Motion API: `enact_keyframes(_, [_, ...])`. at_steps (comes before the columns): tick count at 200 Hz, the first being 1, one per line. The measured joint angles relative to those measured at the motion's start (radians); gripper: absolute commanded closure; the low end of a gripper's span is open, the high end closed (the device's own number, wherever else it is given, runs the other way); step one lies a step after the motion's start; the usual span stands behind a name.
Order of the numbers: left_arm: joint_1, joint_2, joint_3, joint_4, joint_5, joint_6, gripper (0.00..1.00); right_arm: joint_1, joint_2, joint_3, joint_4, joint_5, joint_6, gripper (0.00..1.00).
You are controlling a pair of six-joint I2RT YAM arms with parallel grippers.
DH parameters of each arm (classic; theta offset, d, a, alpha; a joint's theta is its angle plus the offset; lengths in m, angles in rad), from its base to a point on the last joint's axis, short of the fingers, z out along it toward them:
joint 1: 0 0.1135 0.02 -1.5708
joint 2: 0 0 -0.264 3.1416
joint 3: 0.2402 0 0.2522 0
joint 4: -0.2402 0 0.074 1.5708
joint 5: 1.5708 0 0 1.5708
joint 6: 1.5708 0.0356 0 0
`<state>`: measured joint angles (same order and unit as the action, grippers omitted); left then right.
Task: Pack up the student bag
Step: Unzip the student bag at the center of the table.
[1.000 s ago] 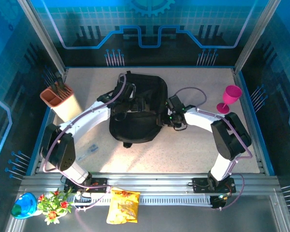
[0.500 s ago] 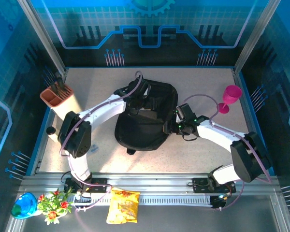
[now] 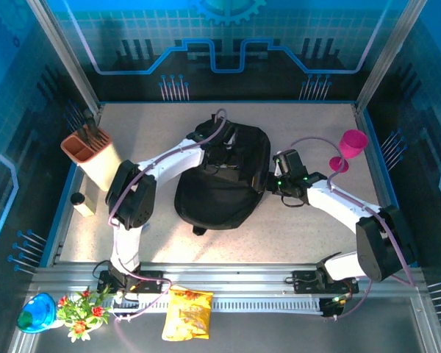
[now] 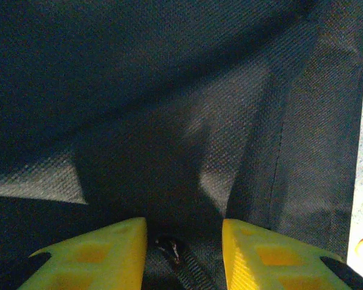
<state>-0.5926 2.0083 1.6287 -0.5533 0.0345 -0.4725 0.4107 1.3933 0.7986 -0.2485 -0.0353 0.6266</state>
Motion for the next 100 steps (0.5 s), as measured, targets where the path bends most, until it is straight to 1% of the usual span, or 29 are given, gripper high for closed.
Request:
enact_keyframes(21, [-0.003,0.023,0.028,-0.012,-0.002,-0.004,0.66,-0.002,0.001,0.000,0.007,-0.008,0.003,0.26])
enact_keyframes(44, [-0.008,0.047,0.047,-0.021,-0.014,-0.016,0.72,-0.008,0.006,0.000,0.020,-0.018,0.006,0.26])
enact_keyframes(65, [-0.011,0.054,0.051,-0.022,-0.033,-0.029,0.83,-0.012,0.020,0.000,0.038,-0.026,0.014,0.27])
enact_keyframes(93, [-0.013,0.054,0.052,-0.026,-0.049,-0.052,0.99,-0.017,0.064,0.000,0.054,-0.034,0.032,0.32])
enact_keyframes(100, [-0.013,0.054,0.052,-0.026,-0.053,-0.053,1.00,-0.018,0.079,0.000,0.056,-0.037,0.036,0.33])
